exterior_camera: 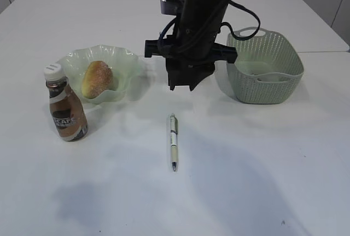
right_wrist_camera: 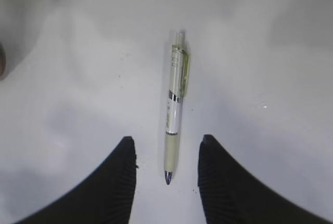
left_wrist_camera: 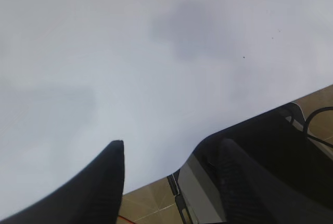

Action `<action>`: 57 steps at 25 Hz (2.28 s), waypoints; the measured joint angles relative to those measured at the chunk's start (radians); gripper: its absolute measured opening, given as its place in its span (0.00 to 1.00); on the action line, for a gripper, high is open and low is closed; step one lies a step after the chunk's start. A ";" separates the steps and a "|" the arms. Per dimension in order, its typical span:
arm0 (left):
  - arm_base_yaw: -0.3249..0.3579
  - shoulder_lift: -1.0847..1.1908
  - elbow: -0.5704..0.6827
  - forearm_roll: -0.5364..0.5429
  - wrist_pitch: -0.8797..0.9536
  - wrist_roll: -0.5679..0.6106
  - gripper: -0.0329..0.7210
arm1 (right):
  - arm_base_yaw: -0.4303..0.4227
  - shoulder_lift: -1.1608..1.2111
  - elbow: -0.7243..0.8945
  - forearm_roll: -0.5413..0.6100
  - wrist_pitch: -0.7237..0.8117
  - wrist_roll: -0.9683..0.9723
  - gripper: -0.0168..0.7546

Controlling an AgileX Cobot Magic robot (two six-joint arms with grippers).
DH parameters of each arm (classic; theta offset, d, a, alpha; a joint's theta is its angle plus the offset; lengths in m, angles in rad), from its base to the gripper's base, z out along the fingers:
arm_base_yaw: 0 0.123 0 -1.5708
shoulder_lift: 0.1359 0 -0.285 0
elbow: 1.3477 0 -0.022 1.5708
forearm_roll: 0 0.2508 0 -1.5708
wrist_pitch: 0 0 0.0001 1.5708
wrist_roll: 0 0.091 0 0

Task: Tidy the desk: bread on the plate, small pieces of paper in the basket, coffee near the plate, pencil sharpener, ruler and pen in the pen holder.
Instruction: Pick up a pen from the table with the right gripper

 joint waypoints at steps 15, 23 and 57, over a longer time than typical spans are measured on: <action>0.000 0.000 0.000 0.002 0.000 0.000 0.58 | 0.027 0.192 -0.169 -0.007 0.000 0.016 0.44; 0.000 0.000 0.000 0.002 0.000 0.000 0.58 | 0.027 0.230 -0.172 -0.018 0.000 0.018 0.44; 0.000 0.000 0.000 0.002 0.000 0.000 0.58 | 0.027 0.337 -0.175 -0.037 -0.005 0.022 0.44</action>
